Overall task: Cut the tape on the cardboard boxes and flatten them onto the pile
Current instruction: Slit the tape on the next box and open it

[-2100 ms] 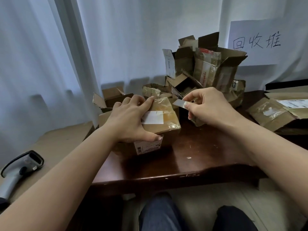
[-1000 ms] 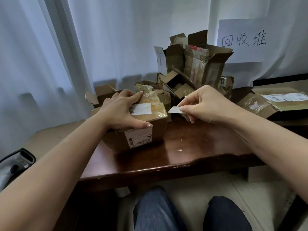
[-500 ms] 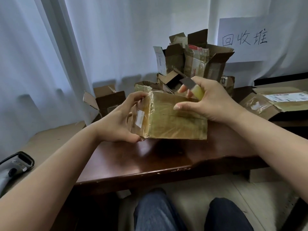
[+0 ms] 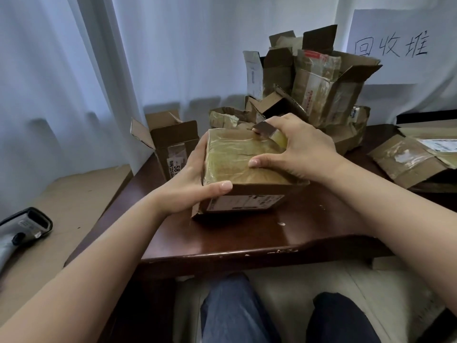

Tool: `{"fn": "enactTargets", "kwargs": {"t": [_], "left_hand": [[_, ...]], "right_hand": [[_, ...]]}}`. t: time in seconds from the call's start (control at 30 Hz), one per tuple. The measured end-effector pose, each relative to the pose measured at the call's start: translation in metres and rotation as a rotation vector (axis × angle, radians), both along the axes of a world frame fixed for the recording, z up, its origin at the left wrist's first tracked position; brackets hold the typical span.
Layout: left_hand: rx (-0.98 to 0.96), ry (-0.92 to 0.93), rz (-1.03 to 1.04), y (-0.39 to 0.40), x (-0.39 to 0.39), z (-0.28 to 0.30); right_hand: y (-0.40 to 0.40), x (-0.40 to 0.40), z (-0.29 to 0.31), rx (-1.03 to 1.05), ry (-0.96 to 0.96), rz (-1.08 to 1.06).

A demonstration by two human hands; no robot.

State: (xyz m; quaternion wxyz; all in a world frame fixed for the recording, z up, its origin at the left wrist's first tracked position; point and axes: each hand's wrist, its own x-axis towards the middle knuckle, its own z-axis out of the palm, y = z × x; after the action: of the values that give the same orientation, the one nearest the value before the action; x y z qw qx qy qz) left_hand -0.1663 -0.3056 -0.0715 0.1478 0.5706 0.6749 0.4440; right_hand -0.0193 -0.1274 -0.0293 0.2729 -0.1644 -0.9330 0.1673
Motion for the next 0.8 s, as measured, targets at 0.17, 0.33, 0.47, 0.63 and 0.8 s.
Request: {"fn": "enactTargets", "kwargs": {"t": [0.17,0.33,0.47,0.63,0.8], "left_hand": [[-0.005,-0.357,0.025,-0.005,-0.009,-0.003],[0.017,-0.523,0.108,-0.001,-0.015,-0.007],[0.058,-0.532,0.112,-0.002,-0.017,-0.017],[0.037,-0.509,0.129,0.005,-0.021,-0.014],[-0.019,-0.492,0.151,0.005,-0.024,-0.008]], "right_hand": [[0.0,-0.015,-0.002,0.067,-0.005,-0.024],[0.002,-0.026,-0.001,0.129,-0.025,-0.005],[0.002,-0.029,0.005,0.239,-0.086,-0.003],[0.001,-0.029,0.006,0.391,-0.139,-0.034],[0.007,-0.033,-0.002,0.763,0.007,0.054]]}}
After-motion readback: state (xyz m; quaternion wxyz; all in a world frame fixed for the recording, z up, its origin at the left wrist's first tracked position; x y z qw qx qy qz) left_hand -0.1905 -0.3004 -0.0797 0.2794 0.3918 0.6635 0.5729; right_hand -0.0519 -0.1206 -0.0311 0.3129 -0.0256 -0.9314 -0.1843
